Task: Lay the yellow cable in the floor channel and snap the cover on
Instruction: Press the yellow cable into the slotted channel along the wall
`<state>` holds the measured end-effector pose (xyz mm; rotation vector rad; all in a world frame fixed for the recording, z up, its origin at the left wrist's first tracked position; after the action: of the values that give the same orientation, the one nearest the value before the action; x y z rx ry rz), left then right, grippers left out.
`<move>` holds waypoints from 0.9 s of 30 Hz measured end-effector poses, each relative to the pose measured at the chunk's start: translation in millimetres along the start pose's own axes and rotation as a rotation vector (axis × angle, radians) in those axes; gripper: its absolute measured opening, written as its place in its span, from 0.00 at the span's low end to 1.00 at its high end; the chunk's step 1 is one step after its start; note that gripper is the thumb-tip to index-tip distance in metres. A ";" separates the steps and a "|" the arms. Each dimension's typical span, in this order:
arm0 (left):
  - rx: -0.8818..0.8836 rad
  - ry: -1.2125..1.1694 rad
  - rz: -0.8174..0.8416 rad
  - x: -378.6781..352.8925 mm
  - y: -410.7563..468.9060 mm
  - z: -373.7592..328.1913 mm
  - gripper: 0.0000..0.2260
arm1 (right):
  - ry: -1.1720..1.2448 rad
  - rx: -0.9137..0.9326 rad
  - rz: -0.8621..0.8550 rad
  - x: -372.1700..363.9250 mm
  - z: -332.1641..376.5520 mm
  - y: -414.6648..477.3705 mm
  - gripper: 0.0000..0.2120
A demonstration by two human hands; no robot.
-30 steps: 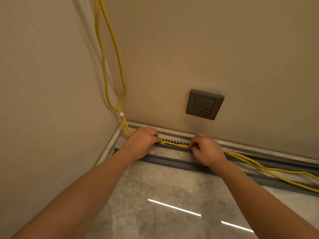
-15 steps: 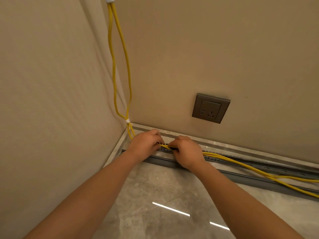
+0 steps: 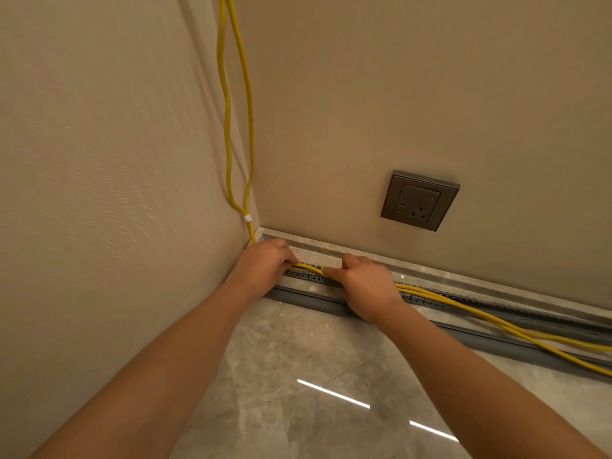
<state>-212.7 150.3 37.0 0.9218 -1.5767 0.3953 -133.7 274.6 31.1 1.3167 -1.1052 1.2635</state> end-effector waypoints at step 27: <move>0.090 0.159 0.063 -19.1 -6.3 -23.9 0.12 | -0.031 -0.054 0.006 -3.0 17.5 4.5 0.13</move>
<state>-192.4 169.6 23.1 0.8884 -1.4546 0.5738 -136.1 256.6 28.4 1.2972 -1.1578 1.2134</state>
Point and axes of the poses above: each hand's wrist, its own y-axis towards the middle knuckle, its own x-axis out of the back of the hand, z = x × y, the point moved 9 cm from there along y, towards the middle knuckle, and after that the axes turned 6 degrees about -z, right-handed, at the moved point
